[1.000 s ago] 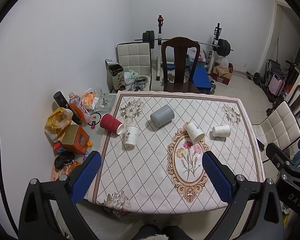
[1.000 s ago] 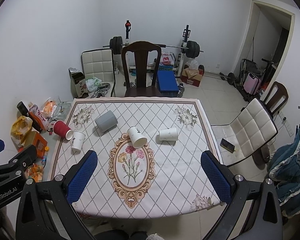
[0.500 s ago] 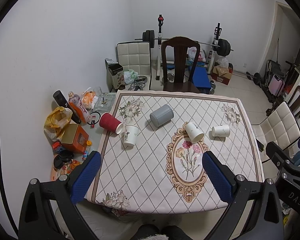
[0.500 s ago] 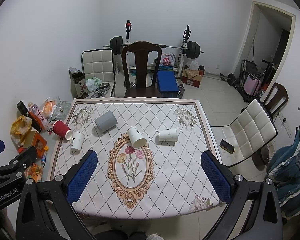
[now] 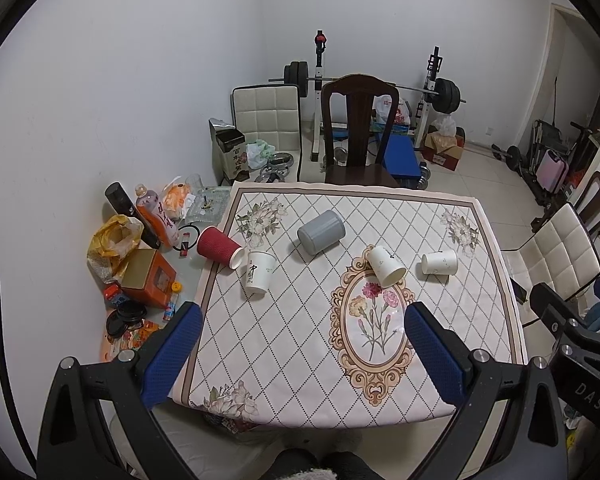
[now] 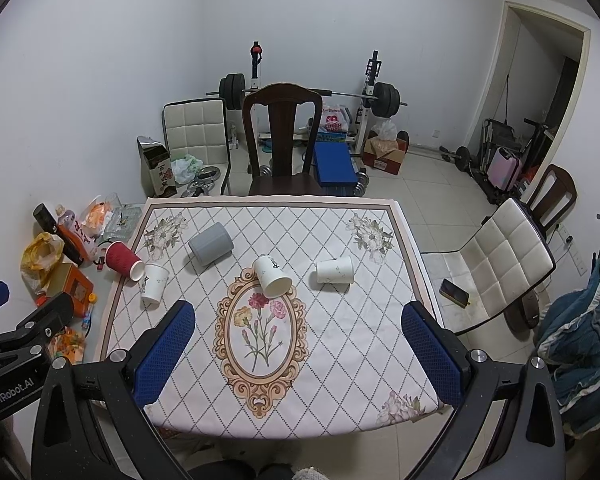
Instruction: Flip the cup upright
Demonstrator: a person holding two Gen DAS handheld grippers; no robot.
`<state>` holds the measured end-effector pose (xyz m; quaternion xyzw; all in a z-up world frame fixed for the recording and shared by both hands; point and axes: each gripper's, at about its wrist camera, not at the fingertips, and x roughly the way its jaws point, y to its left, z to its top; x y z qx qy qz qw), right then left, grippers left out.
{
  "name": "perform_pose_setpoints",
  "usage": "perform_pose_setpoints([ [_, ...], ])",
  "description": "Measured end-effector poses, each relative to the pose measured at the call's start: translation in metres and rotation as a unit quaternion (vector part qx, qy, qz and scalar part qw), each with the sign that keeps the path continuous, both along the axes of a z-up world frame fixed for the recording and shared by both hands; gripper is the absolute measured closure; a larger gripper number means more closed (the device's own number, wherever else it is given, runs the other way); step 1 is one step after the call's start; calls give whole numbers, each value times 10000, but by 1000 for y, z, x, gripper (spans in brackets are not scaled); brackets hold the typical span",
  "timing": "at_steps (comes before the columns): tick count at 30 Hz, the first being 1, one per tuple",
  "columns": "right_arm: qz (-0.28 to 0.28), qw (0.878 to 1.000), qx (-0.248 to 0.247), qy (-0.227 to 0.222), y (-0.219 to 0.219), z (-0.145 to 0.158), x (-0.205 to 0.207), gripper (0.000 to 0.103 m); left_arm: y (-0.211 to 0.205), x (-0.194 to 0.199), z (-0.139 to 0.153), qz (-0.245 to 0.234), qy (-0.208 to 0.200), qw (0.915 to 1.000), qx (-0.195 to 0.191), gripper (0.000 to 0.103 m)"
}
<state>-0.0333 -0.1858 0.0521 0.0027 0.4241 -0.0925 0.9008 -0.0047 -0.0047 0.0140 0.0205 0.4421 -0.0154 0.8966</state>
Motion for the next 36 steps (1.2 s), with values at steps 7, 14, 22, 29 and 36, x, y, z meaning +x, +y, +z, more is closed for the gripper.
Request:
perform_pose_setpoints([
  [7,11,10000,5,2,-1,1,2,0,-4,1,5,9,-18,10000,-15,0],
  [14,23,9999,82,104,-17,-2,19,0,-13,16,1,199,-44,9998,27,0],
  [22,-39,9948,300,969,-48,-92,71,0,-14,69,-83,454,565,9963,469,0],
  [29,-122,9775,492,2050,-49,-215,123,0,-19,133,-164,114,1227,9884,883,1],
  [36,-382,9534,656,2921,-36,-326,183,0,-24,219,-232,-575,1740,9741,1327,3],
])
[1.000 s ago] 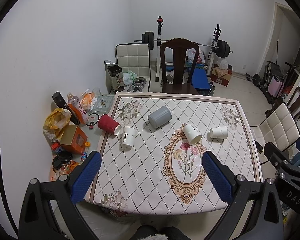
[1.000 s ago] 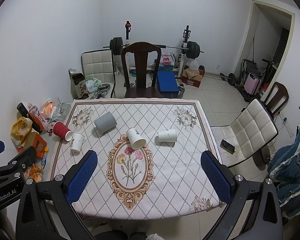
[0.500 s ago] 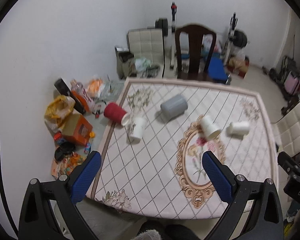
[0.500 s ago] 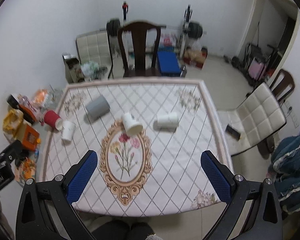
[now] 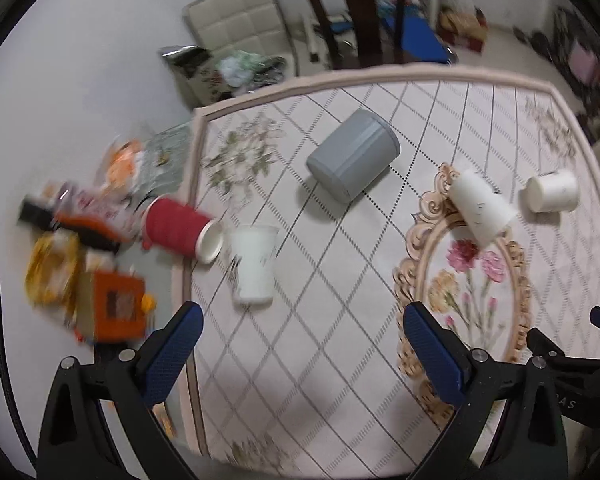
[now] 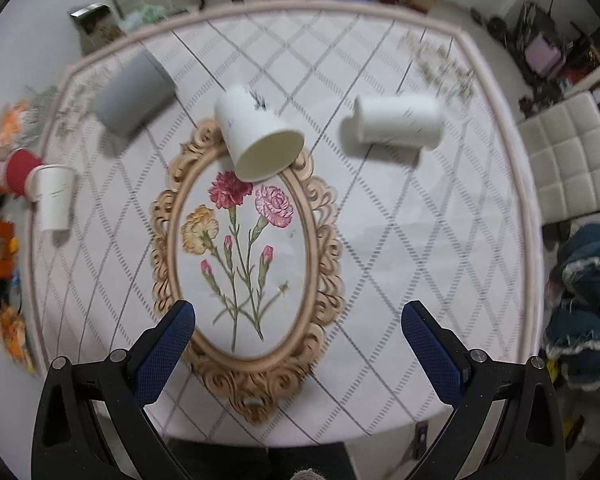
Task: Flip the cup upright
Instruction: 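Reach the left tool to the lying grey ribbed cup and close on it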
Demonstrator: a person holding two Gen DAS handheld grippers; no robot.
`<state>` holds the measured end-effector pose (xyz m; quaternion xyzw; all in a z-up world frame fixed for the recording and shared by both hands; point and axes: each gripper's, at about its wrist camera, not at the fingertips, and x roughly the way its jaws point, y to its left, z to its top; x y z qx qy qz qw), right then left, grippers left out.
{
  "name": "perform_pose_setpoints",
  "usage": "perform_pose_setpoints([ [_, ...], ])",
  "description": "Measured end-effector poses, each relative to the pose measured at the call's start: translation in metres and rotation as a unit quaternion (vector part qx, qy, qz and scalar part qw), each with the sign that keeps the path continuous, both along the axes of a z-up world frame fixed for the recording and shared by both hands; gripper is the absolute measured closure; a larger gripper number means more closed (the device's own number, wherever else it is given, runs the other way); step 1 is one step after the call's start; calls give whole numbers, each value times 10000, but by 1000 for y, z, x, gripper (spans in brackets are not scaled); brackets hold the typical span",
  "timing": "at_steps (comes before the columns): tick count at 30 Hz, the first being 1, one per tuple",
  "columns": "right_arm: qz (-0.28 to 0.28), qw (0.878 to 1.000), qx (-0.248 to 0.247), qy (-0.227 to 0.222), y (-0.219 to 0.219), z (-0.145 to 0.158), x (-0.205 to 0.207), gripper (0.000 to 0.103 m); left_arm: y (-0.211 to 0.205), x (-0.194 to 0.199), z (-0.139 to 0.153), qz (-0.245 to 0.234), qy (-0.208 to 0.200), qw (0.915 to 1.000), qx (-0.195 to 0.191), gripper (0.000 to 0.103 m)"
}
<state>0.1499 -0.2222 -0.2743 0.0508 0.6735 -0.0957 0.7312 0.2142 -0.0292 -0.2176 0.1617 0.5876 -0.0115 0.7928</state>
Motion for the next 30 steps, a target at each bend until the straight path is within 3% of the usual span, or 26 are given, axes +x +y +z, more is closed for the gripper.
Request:
perform_pose_setpoints([
  [5,-289,9984,80,487,0,-53,36,0,-11,61,-37,-621,246,9973,321,5],
  [10,-565,9959,55,699,-5,-74,56,0,-32,108,-63,-1315,364,9896,463,5],
  [15,-791,9931,45,862,-10,-92,68,0,-54,143,-95,-1949,580,9764,731,5],
  [23,-1066,9900,23,918,-16,-106,80,0,-66,164,-134,-2268,856,9654,967,5],
  [24,-1082,9898,23,926,-17,-108,81,0,-67,166,-137,-2288,855,9650,952,7],
  [25,-1100,9896,21,930,-18,-109,82,0,-68,166,-139,-2297,871,9649,927,17],
  [30,-1136,9890,-60,950,-25,-116,90,0,-75,167,-145,-2370,671,9637,1031,20],
])
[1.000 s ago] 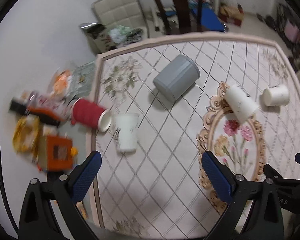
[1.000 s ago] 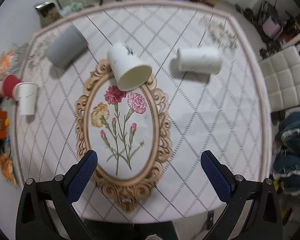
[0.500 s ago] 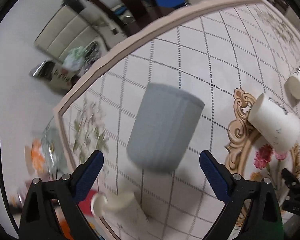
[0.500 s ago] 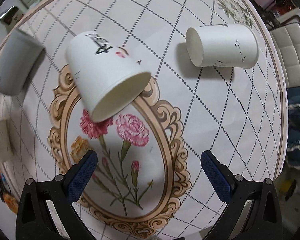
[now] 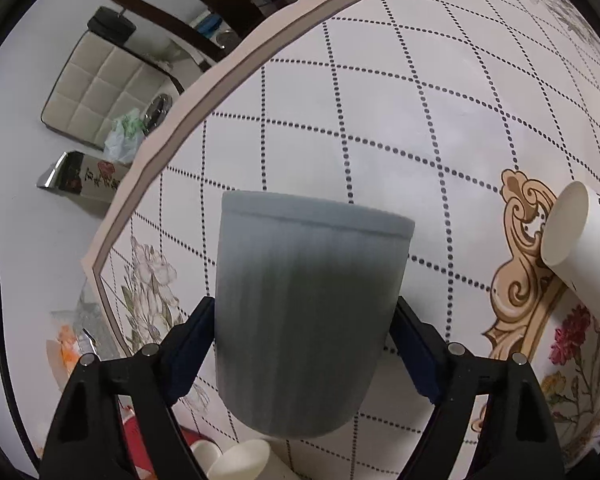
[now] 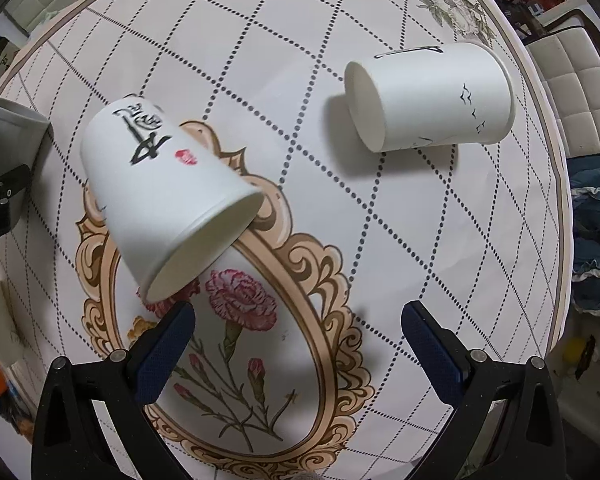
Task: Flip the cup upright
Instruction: 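Reach the left tool to the lying grey ribbed cup and close on it, then lift the grey cup with the left tool and turn it toward the right tool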
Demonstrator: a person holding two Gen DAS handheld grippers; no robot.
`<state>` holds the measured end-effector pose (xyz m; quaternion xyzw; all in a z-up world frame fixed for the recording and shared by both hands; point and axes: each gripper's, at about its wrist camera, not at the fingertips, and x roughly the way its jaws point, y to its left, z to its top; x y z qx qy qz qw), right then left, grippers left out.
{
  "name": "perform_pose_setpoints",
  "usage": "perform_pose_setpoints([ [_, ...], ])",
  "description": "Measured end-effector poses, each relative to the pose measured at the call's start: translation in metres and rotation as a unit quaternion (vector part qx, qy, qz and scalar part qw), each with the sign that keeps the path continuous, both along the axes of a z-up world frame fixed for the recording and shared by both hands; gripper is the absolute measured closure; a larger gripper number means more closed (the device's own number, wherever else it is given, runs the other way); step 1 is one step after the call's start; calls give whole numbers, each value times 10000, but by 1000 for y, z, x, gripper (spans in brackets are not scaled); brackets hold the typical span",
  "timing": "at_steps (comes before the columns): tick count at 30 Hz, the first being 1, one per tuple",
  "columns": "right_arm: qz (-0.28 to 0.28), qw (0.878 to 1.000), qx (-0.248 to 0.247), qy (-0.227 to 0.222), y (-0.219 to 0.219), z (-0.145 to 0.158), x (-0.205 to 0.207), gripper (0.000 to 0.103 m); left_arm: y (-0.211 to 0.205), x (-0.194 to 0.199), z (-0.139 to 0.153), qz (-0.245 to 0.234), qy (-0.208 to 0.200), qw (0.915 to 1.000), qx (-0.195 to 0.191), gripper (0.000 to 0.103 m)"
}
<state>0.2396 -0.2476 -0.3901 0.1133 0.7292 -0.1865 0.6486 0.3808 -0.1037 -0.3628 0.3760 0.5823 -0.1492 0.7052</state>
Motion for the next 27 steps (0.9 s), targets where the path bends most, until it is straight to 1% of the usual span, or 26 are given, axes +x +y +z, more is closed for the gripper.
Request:
perform_pose_setpoints([
  [6,-11,10000,-50,11,-9,-2,7,0,-2,-1,-1,-18,-121,9999,37,21],
  [9,4,10000,-54,-14,-8,0,7,0,2,1,-1,25,-112,9999,-25,21],
  [10,20,10000,-44,-19,-17,4,17,0,-2,-7,2,49,-109,9999,-49,21],
  [12,41,10000,-48,-41,-13,8,21,0,0,-9,5,113,-112,9998,-101,21],
  [17,30,9999,-77,-93,-14,32,16,0,3,-16,17,244,-161,9992,-263,21],
  [19,16,9999,-83,-117,-25,43,8,0,6,-21,26,365,-163,9986,-357,21],
  [23,-48,9999,-74,-142,-32,51,-9,0,14,-33,45,642,-140,9963,-548,21],
  [27,-114,9997,-13,-220,-35,62,-27,0,23,-61,64,1062,52,9915,-751,21],
])
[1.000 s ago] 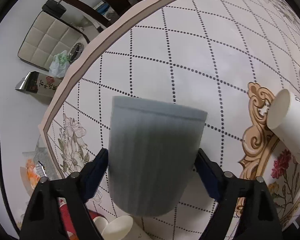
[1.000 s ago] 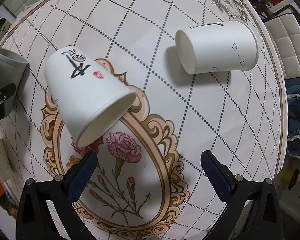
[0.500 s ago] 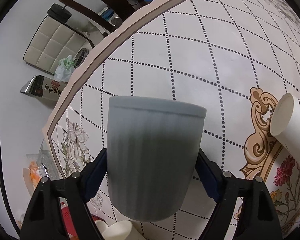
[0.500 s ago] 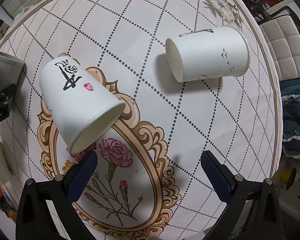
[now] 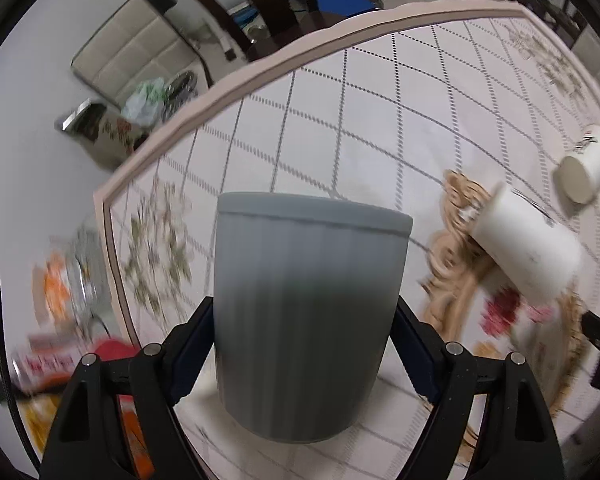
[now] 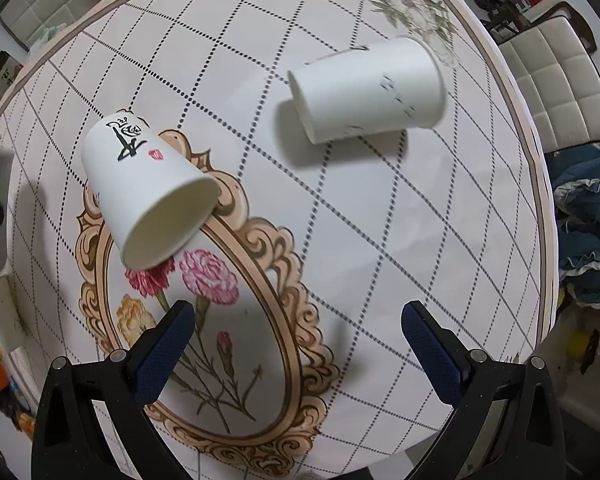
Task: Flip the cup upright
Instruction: 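Lift the grey cup with the left tool and turn it toward the right tool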
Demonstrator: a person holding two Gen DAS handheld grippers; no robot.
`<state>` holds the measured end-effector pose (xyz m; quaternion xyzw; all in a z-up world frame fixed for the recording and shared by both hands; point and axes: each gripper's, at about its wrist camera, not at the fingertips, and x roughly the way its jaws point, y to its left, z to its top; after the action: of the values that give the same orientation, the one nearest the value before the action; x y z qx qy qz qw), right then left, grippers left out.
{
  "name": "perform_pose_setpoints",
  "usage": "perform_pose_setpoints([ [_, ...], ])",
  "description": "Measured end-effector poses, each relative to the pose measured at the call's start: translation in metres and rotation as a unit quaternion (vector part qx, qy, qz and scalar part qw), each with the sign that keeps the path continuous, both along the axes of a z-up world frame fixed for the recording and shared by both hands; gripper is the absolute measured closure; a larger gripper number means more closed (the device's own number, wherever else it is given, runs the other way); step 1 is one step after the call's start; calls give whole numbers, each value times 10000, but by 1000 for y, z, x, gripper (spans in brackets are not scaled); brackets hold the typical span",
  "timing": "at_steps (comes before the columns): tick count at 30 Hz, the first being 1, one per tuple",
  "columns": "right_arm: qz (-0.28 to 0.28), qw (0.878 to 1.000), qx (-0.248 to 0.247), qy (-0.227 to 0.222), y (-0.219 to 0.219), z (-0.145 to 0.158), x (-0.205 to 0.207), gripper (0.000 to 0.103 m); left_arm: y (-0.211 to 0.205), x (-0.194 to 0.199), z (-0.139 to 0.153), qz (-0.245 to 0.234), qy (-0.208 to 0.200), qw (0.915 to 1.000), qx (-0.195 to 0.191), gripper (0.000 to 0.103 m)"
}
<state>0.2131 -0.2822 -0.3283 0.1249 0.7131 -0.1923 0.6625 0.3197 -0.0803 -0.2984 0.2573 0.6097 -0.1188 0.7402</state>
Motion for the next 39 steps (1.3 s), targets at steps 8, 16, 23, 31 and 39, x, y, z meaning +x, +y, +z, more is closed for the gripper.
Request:
perform_pose_setpoints([
  [8,-47,9997,181,-170,-20,23,-56,0,14,-77,23,1267,584,9889,-518,21],
  [16,175,9994,72,-306,-53,26,-98,0,-5,-156,7,2615,1294,9469,-1352,21],
  [23,156,9996,-28,-243,-79,16,-110,0,-49,-197,-26,2962,1648,9294,-1462,21],
  [31,224,9997,-108,-67,-99,-21,-125,0,-86,-204,-55,2701,1290,9491,-978,20],
  [39,281,9994,-157,115,-105,-44,-135,0,-106,-205,-62,2254,1070,9655,-747,20],
])
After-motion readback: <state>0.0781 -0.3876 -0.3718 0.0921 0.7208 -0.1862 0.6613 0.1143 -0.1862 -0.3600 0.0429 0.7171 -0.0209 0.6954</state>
